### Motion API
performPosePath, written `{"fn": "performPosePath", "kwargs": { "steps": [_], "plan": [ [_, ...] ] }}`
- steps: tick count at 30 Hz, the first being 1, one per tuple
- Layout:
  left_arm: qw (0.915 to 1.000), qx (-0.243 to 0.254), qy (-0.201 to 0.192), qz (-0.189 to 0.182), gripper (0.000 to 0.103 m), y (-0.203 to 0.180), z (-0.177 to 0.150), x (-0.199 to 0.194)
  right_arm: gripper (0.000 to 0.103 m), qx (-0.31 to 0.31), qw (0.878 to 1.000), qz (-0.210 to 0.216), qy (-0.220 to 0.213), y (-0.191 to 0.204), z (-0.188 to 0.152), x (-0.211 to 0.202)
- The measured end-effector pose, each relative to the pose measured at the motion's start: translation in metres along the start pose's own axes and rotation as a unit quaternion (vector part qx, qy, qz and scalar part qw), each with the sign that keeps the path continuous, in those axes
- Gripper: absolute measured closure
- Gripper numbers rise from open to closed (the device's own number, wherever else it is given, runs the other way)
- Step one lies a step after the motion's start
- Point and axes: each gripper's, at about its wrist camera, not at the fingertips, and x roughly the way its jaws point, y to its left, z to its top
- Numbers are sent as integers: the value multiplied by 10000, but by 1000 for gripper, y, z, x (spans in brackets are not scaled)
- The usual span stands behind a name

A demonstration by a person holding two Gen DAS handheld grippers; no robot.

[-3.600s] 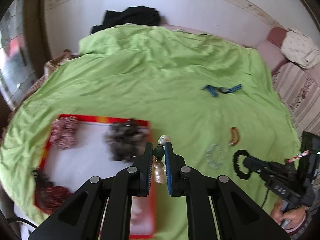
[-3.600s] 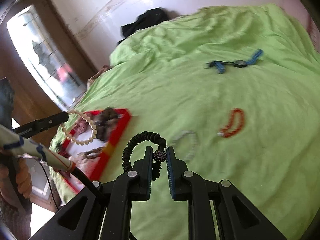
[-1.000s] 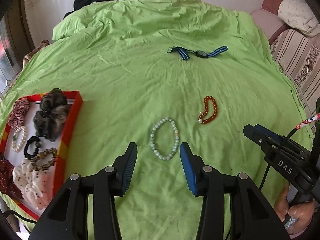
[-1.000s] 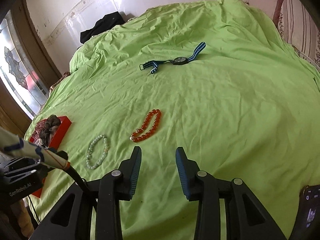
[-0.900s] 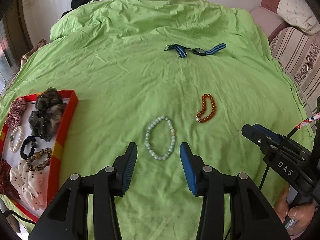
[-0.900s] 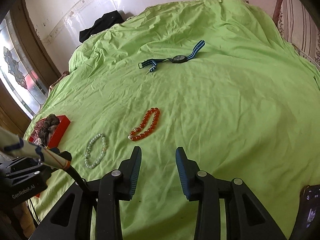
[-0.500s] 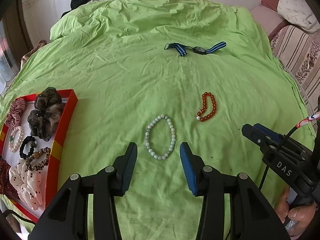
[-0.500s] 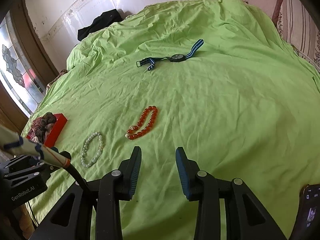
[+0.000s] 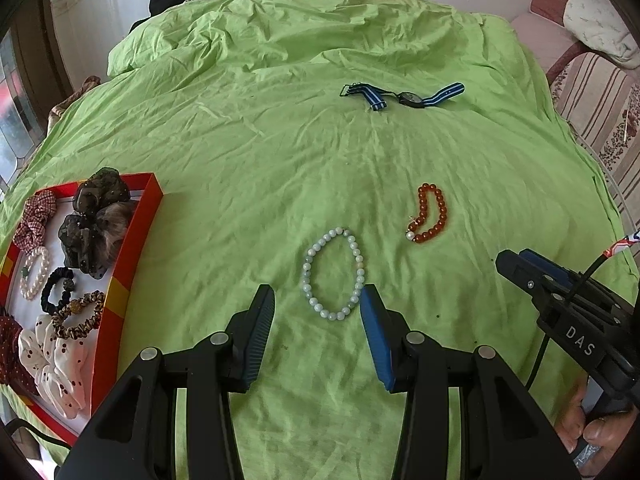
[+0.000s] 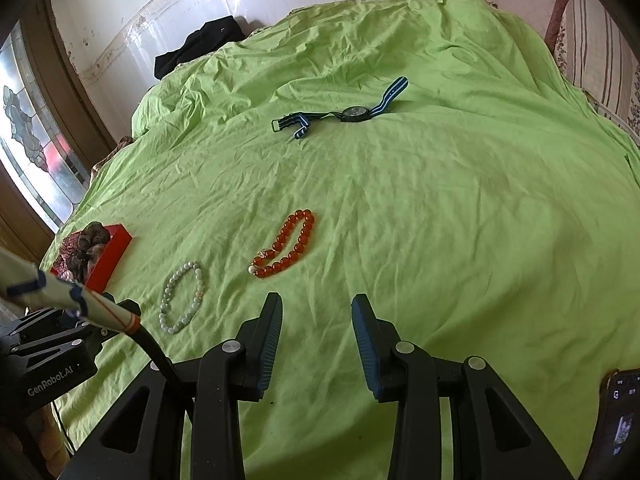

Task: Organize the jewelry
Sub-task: 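Move both open tools toward the green-white and red bead bracelets, then grasp the green-white bead bracelet with the left tool while the right tool grasps the red beaded bracelet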

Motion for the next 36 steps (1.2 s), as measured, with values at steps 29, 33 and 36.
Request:
{"fn": "performPosePath", "kwargs": {
  "steps": [29,33,36],
  "plan": [
    [9994,39,305,-128,59,24,26,59,63,693,9968,388,53,-32,5,21],
    [9989,151,326,-299,59,27,21,66,63,767,9956,527,83,-31,4,26],
    [9985,255,312,-379,59,25,20,70,63,772,9953,582,63,-30,3,28]
  ]
}}
